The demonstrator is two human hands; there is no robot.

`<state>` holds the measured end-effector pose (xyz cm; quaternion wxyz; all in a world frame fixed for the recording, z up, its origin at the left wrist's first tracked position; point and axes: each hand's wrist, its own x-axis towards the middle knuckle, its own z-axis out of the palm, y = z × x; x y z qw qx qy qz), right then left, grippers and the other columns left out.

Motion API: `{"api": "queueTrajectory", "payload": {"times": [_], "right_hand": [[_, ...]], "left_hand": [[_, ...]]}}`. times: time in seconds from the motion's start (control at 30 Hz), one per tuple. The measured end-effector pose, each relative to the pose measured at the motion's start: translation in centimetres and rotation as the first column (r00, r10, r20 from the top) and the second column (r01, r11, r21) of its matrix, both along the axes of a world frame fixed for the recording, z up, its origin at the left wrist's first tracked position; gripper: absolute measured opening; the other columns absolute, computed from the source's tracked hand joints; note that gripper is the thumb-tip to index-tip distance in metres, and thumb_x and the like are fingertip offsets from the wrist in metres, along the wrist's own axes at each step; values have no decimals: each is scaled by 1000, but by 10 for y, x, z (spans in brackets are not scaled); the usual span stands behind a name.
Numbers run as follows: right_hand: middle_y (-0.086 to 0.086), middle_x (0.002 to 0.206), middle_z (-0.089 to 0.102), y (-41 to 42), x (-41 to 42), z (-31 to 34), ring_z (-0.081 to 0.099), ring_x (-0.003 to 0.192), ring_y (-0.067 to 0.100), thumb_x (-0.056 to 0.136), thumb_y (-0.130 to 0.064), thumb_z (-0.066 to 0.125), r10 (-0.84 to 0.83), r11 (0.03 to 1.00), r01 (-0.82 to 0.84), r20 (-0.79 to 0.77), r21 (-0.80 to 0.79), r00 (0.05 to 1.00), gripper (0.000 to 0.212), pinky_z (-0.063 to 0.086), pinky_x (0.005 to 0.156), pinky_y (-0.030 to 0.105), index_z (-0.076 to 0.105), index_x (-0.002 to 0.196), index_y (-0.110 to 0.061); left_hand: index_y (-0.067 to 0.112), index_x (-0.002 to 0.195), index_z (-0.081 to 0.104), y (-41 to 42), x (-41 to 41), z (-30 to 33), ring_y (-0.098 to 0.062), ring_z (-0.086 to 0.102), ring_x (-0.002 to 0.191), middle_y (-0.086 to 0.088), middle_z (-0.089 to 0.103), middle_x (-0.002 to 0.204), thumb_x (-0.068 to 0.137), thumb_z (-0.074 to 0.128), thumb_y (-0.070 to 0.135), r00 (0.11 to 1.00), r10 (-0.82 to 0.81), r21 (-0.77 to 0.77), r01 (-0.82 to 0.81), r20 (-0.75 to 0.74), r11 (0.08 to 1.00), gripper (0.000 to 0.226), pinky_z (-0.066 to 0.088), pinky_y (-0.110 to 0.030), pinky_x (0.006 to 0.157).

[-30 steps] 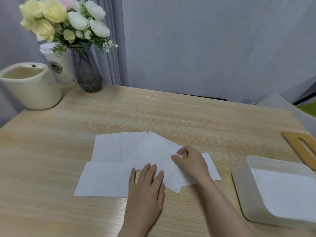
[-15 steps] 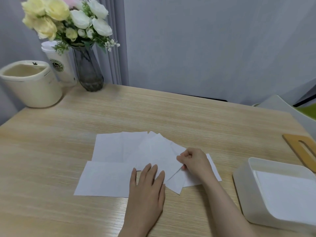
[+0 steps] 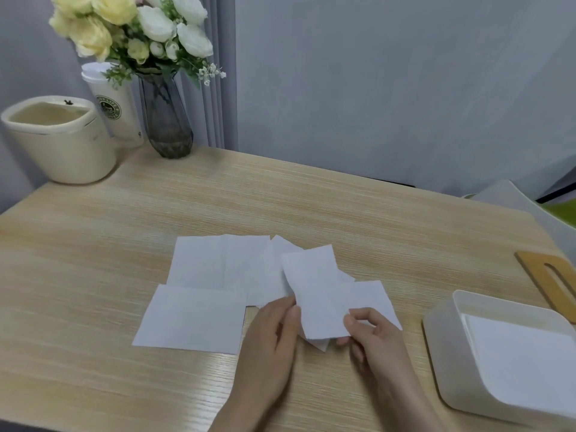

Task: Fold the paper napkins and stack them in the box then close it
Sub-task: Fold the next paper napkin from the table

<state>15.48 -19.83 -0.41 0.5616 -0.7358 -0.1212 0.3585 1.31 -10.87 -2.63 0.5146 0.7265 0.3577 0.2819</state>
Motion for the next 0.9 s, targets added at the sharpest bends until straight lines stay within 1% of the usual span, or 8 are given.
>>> {"api": "queueTrajectory", "payload": {"times": [0.1,0.23,0.3,0.37,0.4,0.63,0.77,0.9], "right_hand": [[15,58,63,-1,-15,0,32,36,11,91,-8,61,19,998,-19,1,55,1000,9,25,37,16,61,88,1],[18,61,66,2,-28,-1,35,36,10,90,-10,62,71,992,-74,34,103,997,9,29,39,17,61,88,0],[18,61,67,5,-32,-2,36,35,10,90,-10,62,107,989,-113,63,98,992,9,31,40,16,61,87,-1],[16,61,68,9,-37,-3,38,36,10,90,-10,62,156,983,-163,82,84,984,8,32,41,17,61,87,-2],[15,61,68,11,-39,-4,39,36,10,90,-10,63,184,979,-191,90,75,979,7,33,41,16,62,87,-4],[1,63,68,41,-55,-5,50,48,4,88,-10,64,326,942,-334,168,17,930,6,38,53,20,67,84,-13],[-18,62,61,63,-58,-7,50,58,6,83,-16,68,359,933,-350,291,-85,887,11,41,61,22,70,81,-26],[-22,88,63,90,-64,-6,50,67,2,82,-19,67,431,901,-414,370,-127,823,16,45,71,27,65,88,-35]], "left_hand": [[23,96,72,3,4,11,1,64,85,14,72,90,99,52,31,984,67,-338,-7,165,941,22,44,-15,71],[17,84,71,7,1,13,-9,64,68,5,70,73,95,57,8,977,173,-472,-96,123,876,20,46,-18,58],[15,90,70,9,-3,14,-23,68,64,-2,73,75,95,53,4,970,201,-513,-104,137,852,22,53,-32,54],[13,97,69,11,-10,15,-37,70,62,-7,75,80,96,51,3,961,232,-532,-119,150,838,21,58,-50,56],[13,98,68,14,-15,15,-38,70,62,-7,76,82,97,51,3,957,250,-525,-139,146,840,20,57,-52,57],[10,96,69,45,-68,3,-26,71,59,-1,74,77,95,53,-1,876,451,-506,-316,169,802,19,54,-33,43],[10,95,69,67,-104,-8,-33,64,55,-14,69,81,94,51,-2,821,540,-468,-409,187,784,21,53,-34,45],[14,93,68,74,-121,-14,-32,69,56,-7,72,78,95,51,-2,791,583,-487,-441,186,754,23,55,-36,45]]}}
